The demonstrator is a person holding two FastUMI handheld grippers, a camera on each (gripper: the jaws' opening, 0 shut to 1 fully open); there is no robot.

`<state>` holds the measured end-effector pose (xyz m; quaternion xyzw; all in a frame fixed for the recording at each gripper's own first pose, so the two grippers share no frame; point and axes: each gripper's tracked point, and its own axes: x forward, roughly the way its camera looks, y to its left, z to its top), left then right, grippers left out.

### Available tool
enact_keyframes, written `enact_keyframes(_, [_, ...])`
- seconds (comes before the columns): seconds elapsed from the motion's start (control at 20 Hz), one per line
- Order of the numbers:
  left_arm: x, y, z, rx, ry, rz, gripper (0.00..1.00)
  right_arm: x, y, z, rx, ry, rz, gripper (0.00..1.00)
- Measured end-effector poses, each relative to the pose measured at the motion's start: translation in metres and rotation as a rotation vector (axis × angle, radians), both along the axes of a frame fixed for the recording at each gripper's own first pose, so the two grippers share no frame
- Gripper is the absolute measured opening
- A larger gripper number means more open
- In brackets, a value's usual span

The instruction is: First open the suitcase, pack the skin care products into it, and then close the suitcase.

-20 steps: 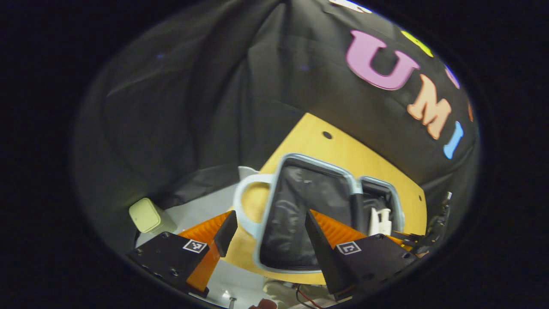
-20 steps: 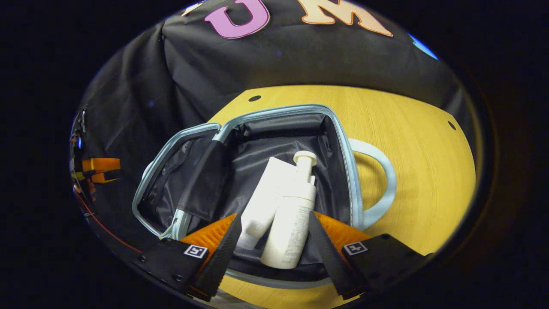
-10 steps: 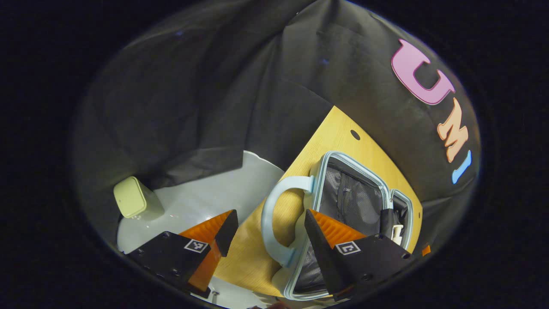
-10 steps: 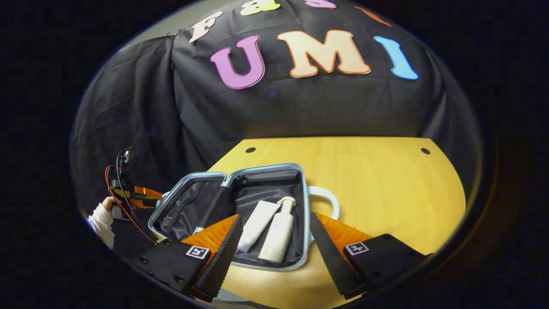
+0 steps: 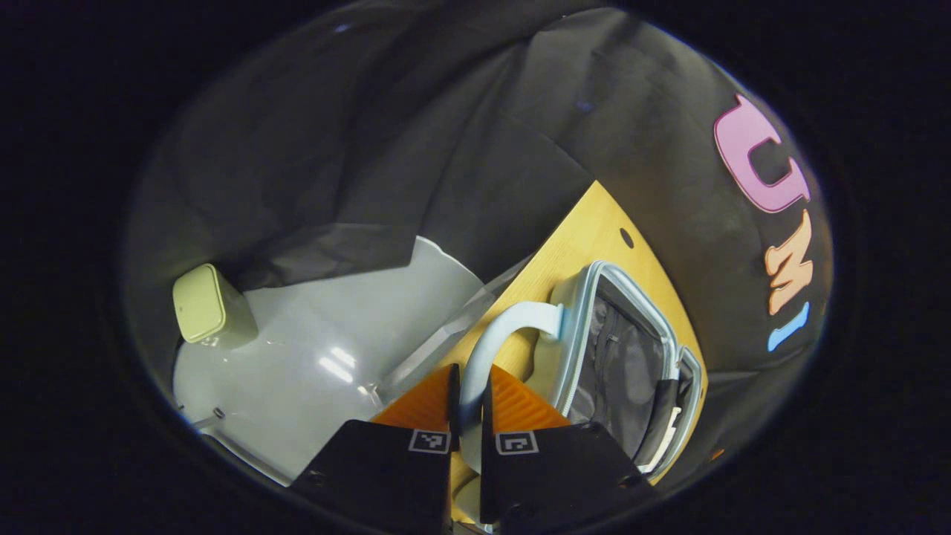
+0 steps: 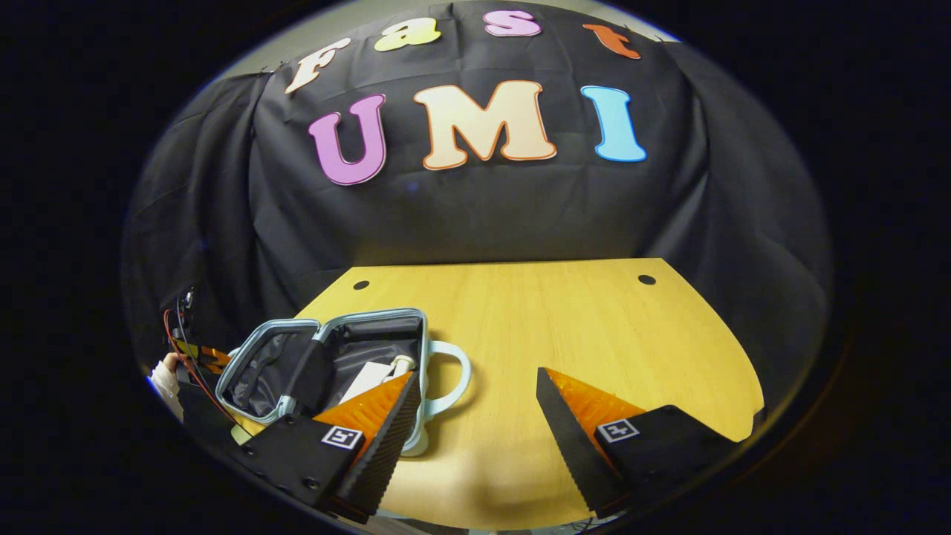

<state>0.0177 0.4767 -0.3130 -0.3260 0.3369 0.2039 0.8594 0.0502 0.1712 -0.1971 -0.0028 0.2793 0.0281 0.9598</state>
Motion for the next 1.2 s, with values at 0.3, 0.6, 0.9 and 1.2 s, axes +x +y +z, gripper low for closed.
enact_keyframes(0.3, [0.004, -0.015, 0.039, 0.014, -0.055, -0.02, 0.04, -0.004, -0.013, 0.005, -0.008, -0.016, -0.005, 0.98])
enact_keyframes(0.6, [0.022, -0.067, 0.141, 0.092, -0.175, -0.092, 0.04, -0.005, -0.026, 0.014, 0.016, -0.046, -0.007, 0.98])
enact_keyframes(0.9, [0.049, -0.176, 0.226, 0.221, -0.264, -0.224, 0.04, -0.007, -0.067, 0.03, 0.067, -0.114, -0.037, 0.98])
enact_keyframes(1.2, [0.087, -0.328, 0.248, 0.22, -0.344, -0.4, 0.04, -0.009, -0.119, 0.041, 0.074, -0.14, -0.051, 0.99])
